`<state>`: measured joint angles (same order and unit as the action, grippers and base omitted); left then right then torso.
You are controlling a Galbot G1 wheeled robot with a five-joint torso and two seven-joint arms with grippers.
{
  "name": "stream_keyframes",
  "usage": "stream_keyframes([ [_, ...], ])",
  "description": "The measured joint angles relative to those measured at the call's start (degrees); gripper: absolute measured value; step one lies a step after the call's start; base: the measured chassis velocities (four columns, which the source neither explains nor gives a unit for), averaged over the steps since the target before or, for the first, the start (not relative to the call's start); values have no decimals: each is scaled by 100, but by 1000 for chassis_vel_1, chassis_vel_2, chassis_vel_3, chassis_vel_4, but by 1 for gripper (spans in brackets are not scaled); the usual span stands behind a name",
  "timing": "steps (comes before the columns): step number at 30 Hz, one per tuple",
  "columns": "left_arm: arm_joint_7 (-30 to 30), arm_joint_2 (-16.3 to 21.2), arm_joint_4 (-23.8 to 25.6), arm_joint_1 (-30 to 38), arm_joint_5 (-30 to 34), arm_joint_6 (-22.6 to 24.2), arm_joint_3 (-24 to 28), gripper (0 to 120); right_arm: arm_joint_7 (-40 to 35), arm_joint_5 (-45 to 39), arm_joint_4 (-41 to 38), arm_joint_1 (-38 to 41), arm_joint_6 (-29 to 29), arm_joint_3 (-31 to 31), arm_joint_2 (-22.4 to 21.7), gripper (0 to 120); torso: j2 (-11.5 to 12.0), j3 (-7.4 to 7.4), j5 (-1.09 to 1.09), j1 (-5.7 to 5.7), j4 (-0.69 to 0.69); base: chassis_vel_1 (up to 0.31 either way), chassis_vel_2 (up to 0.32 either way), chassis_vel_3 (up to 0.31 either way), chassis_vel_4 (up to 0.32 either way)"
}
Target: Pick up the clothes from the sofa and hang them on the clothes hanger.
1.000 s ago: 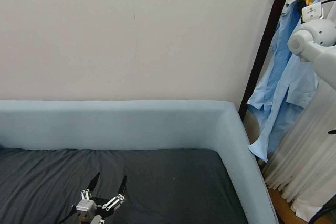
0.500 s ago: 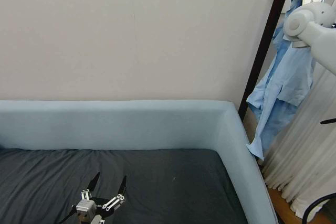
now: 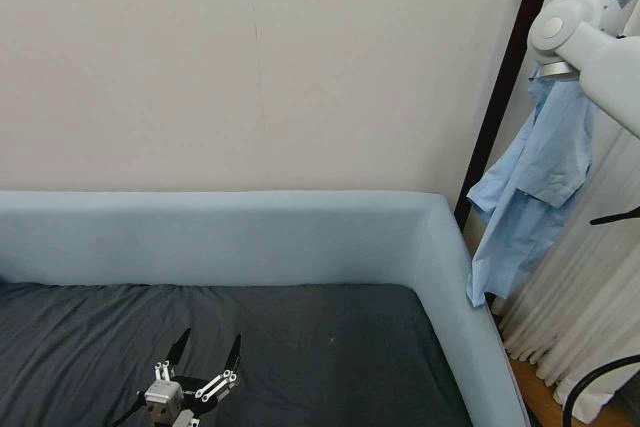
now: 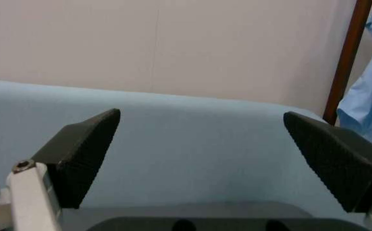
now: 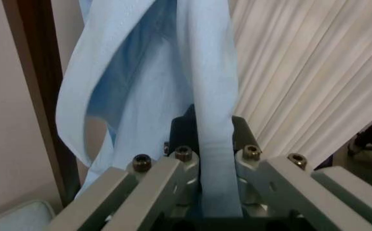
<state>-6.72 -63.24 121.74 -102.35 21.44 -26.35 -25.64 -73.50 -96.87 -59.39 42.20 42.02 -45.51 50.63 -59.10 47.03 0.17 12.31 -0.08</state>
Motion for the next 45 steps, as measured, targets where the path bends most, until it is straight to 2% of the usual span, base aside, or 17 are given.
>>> stream_keyframes([
  [11,0,0,0,0,0,0,0,100,-57,-26,87,-72,-2,116,157,3,0,0,0,0,0,0,0,0,0],
  [15,0,0,0,0,0,0,0,100,-85,32,9,-121,-5,216,187,22,0,0,-2,0,1,0,0,0,0],
  [16,0,0,0,0,0,0,0,100,-85,32,9,-121,-5,216,187,22,0,0,-2,0,1,0,0,0,0],
  [19,0,0,0,0,0,0,0,100,-128,83,-90,-133,-7,251,181,34,0,0,-1,0,0,0,0,0,0],
  [20,0,0,0,0,0,0,0,100,-145,88,-154,-138,-9,273,173,41,0,0,-1,0,0,0,0,0,0],
  [23,0,0,0,0,0,0,0,100,-171,97,-247,-140,-9,303,161,46,0,0,-1,0,0,0,0,0,0],
  [26,0,0,0,0,0,1,0,100,-265,91,-690,-165,-13,384,51,63,-1,0,-2,0,1,0,0,0,0],
  [27,0,0,0,0,0,1,0,100,-265,91,-690,-165,-13,384,51,63,-1,0,-2,0,1,0,0,0,0],
  [35,0,0,0,0,0,0,0,100,-194,294,-1976,-331,-15,501,-530,94,0,0,-1,0,-1,0,0,0,0],
  [37,0,0,0,0,0,0,0,100,-159,366,-2107,-360,-15,521,-586,97,0,-1,-1,0,0,0,0,0,0],
  [40,0,0,0,-1,0,0,0,100,321,820,-2908,-641,-108,806,-913,100,0,-1,-1,0,0,0,0,0,0],
  [41,0,0,0,-1,0,0,0,100,321,820,-2908,-641,-108,806,-913,100,0,-1,-1,0,0,0,0,0,0],
  [45,0,0,-1,0,0,0,0,100,1446,1489,-4038,-1253,-796,1278,-1371,100,0,-1,-2,0,2,0,0,0,0],
])
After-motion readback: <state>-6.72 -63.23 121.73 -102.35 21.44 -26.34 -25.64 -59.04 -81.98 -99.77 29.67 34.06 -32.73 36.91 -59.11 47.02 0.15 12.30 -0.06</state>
